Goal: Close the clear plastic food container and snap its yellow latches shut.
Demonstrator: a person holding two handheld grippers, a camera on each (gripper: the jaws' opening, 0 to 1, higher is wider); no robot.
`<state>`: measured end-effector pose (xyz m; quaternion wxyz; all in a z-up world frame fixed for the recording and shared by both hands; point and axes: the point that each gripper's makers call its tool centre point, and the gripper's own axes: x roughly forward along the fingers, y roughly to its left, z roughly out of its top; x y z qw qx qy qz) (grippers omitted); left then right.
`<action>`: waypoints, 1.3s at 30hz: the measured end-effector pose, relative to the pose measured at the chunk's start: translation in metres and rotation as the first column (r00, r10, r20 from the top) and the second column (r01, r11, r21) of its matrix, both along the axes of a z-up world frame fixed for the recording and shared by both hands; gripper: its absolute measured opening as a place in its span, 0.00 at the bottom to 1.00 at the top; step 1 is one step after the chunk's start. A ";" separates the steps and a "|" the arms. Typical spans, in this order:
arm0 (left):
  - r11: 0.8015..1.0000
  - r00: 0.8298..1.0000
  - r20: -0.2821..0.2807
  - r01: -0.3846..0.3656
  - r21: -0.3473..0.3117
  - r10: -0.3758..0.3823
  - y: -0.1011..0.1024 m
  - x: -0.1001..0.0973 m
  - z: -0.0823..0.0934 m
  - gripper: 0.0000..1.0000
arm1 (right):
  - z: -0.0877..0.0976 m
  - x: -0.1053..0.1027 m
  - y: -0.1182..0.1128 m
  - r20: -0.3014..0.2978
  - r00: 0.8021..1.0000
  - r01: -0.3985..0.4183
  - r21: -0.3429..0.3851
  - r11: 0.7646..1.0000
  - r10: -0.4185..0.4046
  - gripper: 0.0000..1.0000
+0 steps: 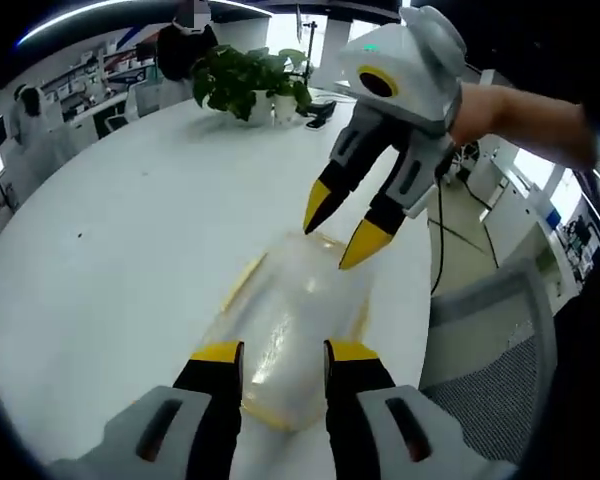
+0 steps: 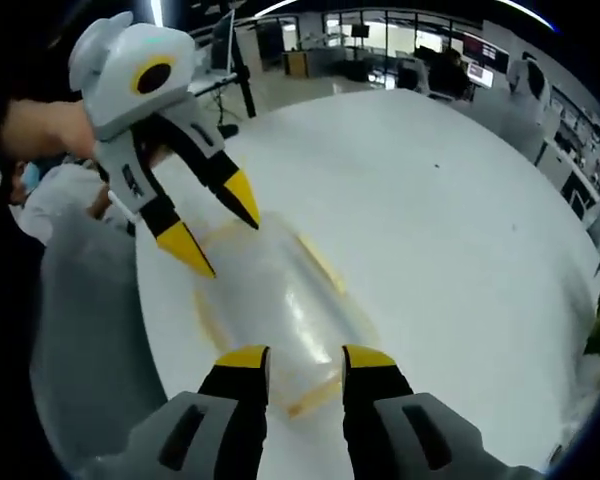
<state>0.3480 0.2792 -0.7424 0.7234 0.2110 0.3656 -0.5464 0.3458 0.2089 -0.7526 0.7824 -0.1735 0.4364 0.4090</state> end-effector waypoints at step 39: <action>0.996 0.996 -0.015 0.087 0.008 -0.087 -0.017 -0.021 -0.015 0.27 | 0.002 0.023 0.040 0.051 0.994 -0.099 0.032 0.995 0.097 0.26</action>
